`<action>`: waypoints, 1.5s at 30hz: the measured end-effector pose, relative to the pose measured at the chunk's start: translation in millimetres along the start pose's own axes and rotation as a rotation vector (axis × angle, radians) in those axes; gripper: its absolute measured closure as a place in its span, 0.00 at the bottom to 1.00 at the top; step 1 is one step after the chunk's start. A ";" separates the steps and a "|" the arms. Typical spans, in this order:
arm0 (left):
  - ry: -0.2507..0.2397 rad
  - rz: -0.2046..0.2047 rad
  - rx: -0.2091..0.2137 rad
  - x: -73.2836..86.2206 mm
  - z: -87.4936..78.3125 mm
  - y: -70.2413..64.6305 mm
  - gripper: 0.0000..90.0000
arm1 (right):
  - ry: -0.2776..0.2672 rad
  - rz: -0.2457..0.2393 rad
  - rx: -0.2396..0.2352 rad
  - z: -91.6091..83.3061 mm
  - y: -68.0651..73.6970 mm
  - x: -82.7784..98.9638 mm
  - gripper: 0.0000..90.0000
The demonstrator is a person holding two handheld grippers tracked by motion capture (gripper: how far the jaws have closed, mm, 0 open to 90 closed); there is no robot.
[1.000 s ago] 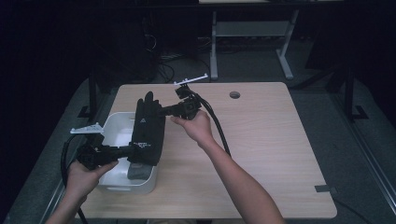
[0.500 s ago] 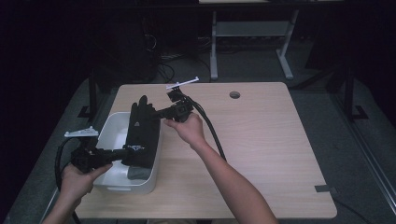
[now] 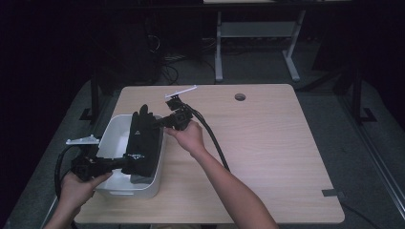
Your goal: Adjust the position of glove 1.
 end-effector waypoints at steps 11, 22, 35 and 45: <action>0.035 -0.003 -0.011 5.5 5.9 5.9 0.90 | 0.028 0.011 0.010 9.3 -8.7 9.3 0.82; 0.051 -0.014 -0.004 9.5 12.2 6.1 0.89 | 0.050 0.023 0.024 17.1 -17.7 17.5 0.81; 0.059 -0.017 -0.009 8.9 11.7 8.9 0.82 | 0.052 0.030 0.046 13.9 -20.9 18.0 0.71; 0.033 -0.008 -0.019 1.6 8.2 8.2 0.78 | 0.030 0.017 0.044 3.3 -18.4 13.9 0.69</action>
Point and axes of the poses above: each handheld gripper's, and its own axes: z roughly forward along the jaws, x roughly out of its underside, y roughly to its left, the point moved 5 cm from there along z, roughly forward along the jaws, and after that the axes turned 3 degrees about -x, right-handed, at the moved point
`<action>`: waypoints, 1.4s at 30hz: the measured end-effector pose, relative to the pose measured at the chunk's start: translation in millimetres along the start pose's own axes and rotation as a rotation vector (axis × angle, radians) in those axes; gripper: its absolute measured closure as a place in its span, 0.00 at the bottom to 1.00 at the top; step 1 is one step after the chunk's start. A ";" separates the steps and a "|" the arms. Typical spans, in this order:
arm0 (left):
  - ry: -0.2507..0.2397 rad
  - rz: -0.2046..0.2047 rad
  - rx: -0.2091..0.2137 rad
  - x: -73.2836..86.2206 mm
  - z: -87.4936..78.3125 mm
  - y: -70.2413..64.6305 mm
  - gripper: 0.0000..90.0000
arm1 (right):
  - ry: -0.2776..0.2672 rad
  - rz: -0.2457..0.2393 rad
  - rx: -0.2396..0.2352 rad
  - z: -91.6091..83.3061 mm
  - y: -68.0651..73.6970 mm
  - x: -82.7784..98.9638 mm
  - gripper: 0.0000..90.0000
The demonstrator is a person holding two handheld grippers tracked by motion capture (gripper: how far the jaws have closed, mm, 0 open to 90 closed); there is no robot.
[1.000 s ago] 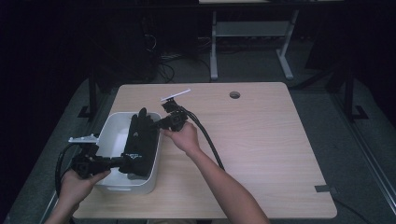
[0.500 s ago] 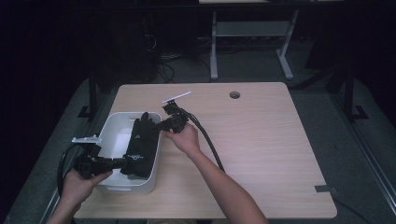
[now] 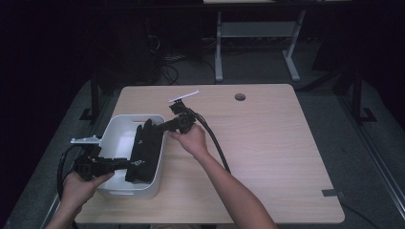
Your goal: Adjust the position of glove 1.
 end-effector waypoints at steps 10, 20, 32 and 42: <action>-0.014 0.017 -0.002 -7.5 0.0 -4.3 0.75 | -0.019 -0.005 0.006 -14.8 0.5 -2.1 0.68; -0.046 0.022 0.009 -17.5 -2.9 -12.1 0.73 | -0.034 -0.008 0.014 -28.9 0.1 -4.2 0.65; -0.052 0.046 0.024 -28.6 -0.1 -23.3 0.71 | -0.058 -0.005 0.027 -47.4 -3.8 -3.4 0.61; -0.048 0.060 0.040 -34.4 4.6 -32.1 0.69 | -0.074 -0.003 0.036 -64.2 -10.9 -0.8 0.56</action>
Point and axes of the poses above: each handheld gripper's, and its own axes: z roughly forward along the jaws, x roughly out of its underside, y roughly to its left, the point moved 5 cm from there along z, roughly forward along the jaws, and after that the axes turned 3 degrees about -x, right-handed, at the moved point
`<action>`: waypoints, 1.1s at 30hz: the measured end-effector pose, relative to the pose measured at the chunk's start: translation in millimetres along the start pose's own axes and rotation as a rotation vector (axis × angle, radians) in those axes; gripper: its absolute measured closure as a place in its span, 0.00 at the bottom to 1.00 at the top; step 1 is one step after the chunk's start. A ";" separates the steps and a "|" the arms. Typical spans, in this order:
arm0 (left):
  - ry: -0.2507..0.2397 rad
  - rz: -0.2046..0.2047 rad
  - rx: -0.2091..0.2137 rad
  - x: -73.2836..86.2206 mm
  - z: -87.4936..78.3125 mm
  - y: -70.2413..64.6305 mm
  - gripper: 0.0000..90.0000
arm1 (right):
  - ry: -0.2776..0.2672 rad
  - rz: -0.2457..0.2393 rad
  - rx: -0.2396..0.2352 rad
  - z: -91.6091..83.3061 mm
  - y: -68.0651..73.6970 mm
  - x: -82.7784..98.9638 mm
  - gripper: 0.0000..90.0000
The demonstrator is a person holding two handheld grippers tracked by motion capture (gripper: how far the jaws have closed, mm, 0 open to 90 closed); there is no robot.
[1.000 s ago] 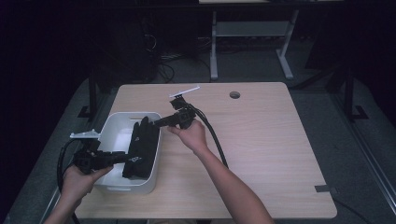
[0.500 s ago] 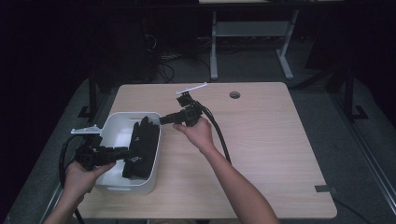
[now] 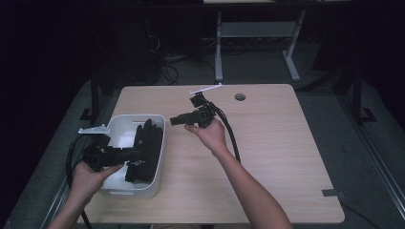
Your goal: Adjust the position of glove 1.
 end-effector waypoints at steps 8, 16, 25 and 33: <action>-0.021 0.012 0.008 -8.1 1.9 -7.1 0.68 | -0.020 0.010 0.006 -14.1 -5.1 1.9 0.52; -0.015 0.029 0.021 -12.5 7.8 -14.2 0.66 | -0.036 0.010 0.018 -27.1 -8.9 2.7 0.50; -0.008 0.033 0.030 -16.0 14.1 -20.9 0.65 | -0.049 0.021 0.026 -39.5 -14.4 8.3 0.48; -0.002 0.051 0.043 -19.9 19.8 -29.6 0.63 | -0.061 0.044 0.049 -57.4 -22.1 15.2 0.48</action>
Point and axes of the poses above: each handheld gripper's, and its own axes: z roughly forward along the jaws, x roughly out of its underside, y roughly to its left, the point moved 5 cm from there along z, roughly forward along the jaws, and after that the axes turned 3 degrees about -x, right-handed, at the moved point
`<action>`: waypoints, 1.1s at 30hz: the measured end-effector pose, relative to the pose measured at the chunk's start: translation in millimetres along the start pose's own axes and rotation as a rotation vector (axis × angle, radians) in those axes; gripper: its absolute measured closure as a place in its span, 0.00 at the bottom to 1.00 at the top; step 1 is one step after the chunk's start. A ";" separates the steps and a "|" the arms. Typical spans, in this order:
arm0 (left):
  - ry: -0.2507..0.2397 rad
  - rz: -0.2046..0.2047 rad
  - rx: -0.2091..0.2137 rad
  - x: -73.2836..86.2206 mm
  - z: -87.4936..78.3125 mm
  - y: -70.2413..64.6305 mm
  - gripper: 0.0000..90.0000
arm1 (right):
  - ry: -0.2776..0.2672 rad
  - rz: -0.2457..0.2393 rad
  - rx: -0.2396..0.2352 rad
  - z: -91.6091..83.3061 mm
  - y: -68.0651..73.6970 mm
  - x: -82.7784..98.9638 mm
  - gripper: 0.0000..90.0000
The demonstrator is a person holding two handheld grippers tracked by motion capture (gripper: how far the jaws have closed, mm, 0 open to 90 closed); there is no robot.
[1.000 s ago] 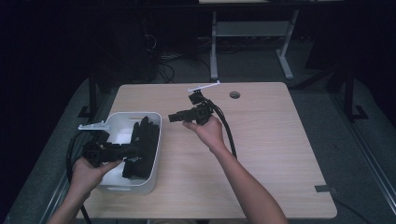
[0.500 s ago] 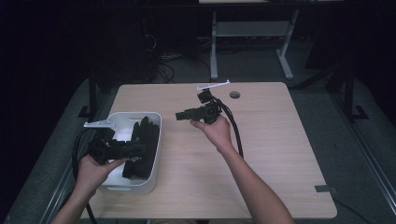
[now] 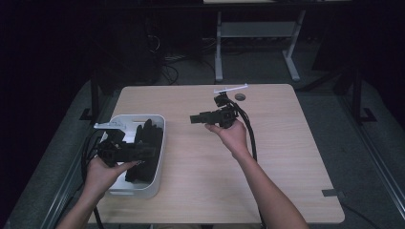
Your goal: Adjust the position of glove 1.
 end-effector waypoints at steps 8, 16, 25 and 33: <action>0.003 0.025 -0.004 -3.4 8.2 -6.4 0.59 | -0.019 0.007 0.017 -16.4 -10.4 5.2 0.47; 0.002 0.028 0.024 -8.1 14.2 -12.3 0.55 | -0.028 0.025 0.036 -29.9 -22.0 12.0 0.45; -0.001 0.040 0.046 -13.3 21.1 -20.5 0.54 | -0.060 0.037 0.047 -46.5 -26.9 13.4 0.45; 0.003 0.051 0.060 -16.0 26.1 -26.5 0.50 | -0.072 0.050 0.062 -59.1 -33.8 20.4 0.45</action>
Point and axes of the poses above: each handheld gripper's, and its own axes: z roughly forward along the jaws, x roughly out of its underside, y roughly to its left, the point moved 5 cm from there along z, roughly forward along the jaws, and after that the axes turned 3 degrees about -x, right-handed, at the moved point
